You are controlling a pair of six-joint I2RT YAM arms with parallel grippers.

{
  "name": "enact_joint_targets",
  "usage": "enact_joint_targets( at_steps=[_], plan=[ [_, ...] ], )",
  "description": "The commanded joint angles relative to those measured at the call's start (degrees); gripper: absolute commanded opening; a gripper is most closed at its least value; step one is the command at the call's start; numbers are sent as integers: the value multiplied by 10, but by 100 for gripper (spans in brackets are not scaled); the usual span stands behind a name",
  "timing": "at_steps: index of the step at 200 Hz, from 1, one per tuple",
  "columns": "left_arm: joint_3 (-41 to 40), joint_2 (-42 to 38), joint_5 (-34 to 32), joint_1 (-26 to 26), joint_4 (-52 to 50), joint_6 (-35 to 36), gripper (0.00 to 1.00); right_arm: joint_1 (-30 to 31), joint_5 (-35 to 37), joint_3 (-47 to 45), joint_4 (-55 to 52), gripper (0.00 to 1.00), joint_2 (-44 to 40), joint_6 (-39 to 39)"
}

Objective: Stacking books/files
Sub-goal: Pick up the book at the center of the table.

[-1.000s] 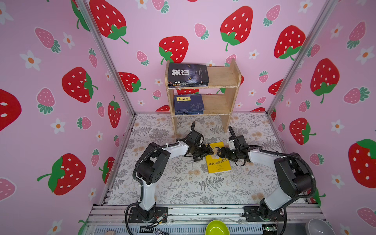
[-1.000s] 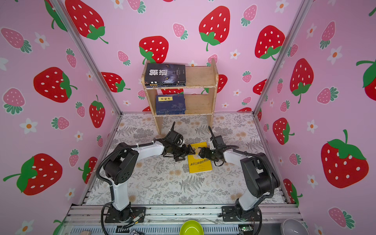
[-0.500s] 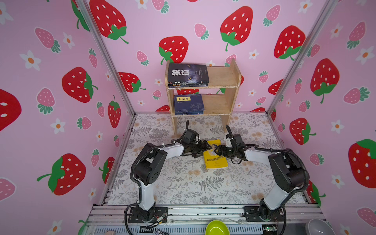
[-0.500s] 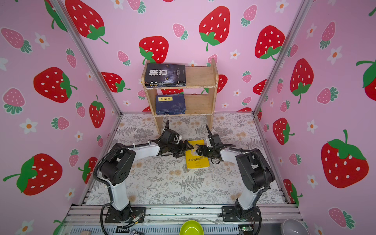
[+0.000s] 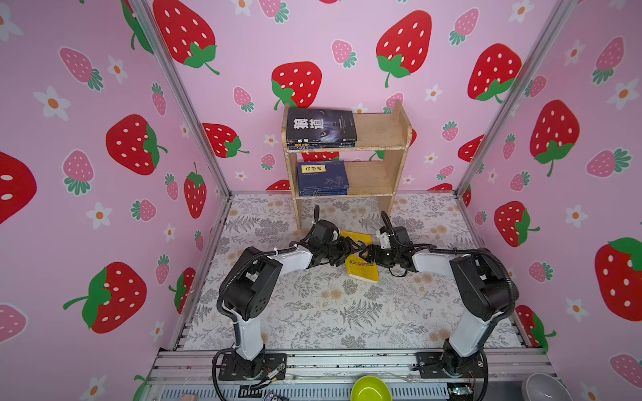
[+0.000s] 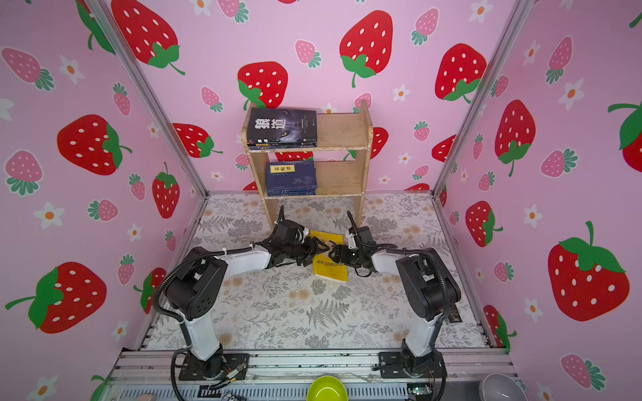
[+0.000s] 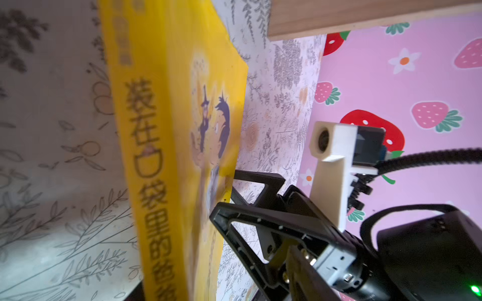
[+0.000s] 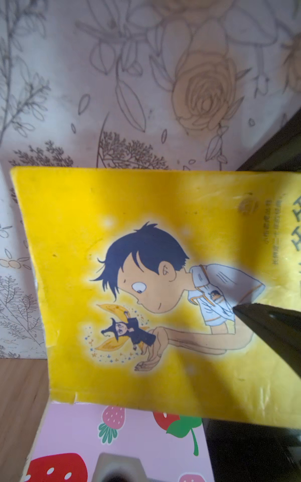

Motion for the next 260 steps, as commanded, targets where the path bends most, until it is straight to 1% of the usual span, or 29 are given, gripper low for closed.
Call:
enact_joint_targets(
  at_steps=[1,46,72,85,88,92,110,129,154,161,176,190,202,212,228,241,249,260],
  plan=[
    [31,-17,-1,-11,-26,14,57,15,-24,-17,-29,73,16,11],
    [28,-52,-38,-11,-92,48,30,15,-13,-11,-38,72,1,11],
    [-15,-119,-50,-12,-88,53,14,14,-5,-1,-46,71,-36,18],
    [-31,-159,-59,-11,-109,64,7,10,1,6,-50,74,-65,25],
    [-33,-169,-61,-9,-115,67,2,9,4,8,-51,74,-74,26],
    [-36,-183,-62,-10,-124,75,0,8,7,13,-54,75,-84,25],
    [-28,-239,-60,-8,-174,110,0,3,33,49,-92,78,-131,13],
    [14,-290,-20,1,-228,158,0,-8,48,101,-124,85,-180,10],
    [131,-340,22,7,-310,244,0,-23,69,170,-132,90,-239,7],
    [169,-346,23,8,-326,263,0,-26,75,189,-132,91,-251,6],
    [249,-347,4,16,-345,289,0,-29,92,224,-131,93,-272,8],
    [308,-337,2,33,-324,288,0,-31,98,248,-110,100,-289,7],
    [351,-322,14,47,-288,275,0,-32,81,264,-79,100,-299,-9],
    [390,-305,24,60,-261,264,0,-34,72,289,-73,100,-298,-21],
    [457,-277,12,79,-237,252,0,-36,69,333,-71,100,-290,-23],
    [491,-257,-26,90,-211,237,0,-36,68,353,-44,100,-286,-8],
    [497,-249,-52,96,-183,225,0,-36,71,352,-13,100,-287,10],
    [496,-240,-104,101,-146,197,0,-36,72,343,34,100,-284,41]
  ],
)
